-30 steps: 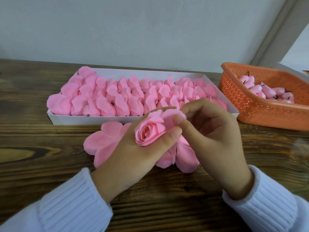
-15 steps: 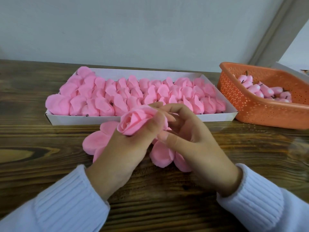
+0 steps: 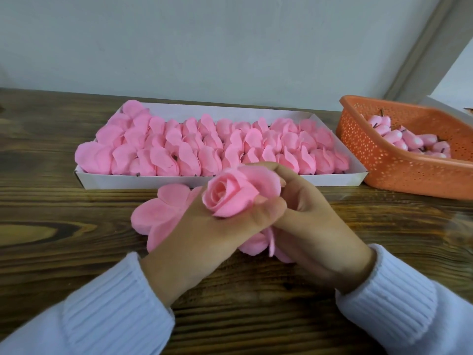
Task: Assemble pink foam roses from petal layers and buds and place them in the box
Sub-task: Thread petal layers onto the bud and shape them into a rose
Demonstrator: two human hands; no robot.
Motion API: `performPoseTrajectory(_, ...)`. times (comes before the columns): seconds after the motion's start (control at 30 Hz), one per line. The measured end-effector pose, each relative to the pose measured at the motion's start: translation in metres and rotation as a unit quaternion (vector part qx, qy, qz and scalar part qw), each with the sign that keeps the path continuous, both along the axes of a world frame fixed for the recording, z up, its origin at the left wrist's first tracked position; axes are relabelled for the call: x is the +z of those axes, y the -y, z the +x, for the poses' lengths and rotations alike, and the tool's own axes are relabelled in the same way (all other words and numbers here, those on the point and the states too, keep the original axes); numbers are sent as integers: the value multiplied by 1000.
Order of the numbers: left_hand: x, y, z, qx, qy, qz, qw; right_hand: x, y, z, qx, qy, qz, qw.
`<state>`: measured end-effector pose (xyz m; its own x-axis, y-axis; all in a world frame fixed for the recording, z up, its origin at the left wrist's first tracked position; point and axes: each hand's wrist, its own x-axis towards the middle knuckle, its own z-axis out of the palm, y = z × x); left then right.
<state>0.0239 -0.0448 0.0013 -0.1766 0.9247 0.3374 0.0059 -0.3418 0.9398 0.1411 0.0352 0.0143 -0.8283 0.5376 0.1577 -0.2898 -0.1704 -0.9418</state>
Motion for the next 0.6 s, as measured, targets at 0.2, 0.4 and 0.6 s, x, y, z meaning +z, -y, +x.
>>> performPoseTrajectory(0.2, 0, 0, -1, -45, 14, -17, 999, 1, -1, 0, 36, 20, -47, 998)
performPoseTrajectory(0.4, 3, 1, 0, -33, -8, -24, 999, 3, -1, 1, 93, 21, -72, 993)
performPoseTrajectory(0.6, 7, 4, 4, 24, -2, 38, 999, 6, -14, 7, 92, 53, -67, 992)
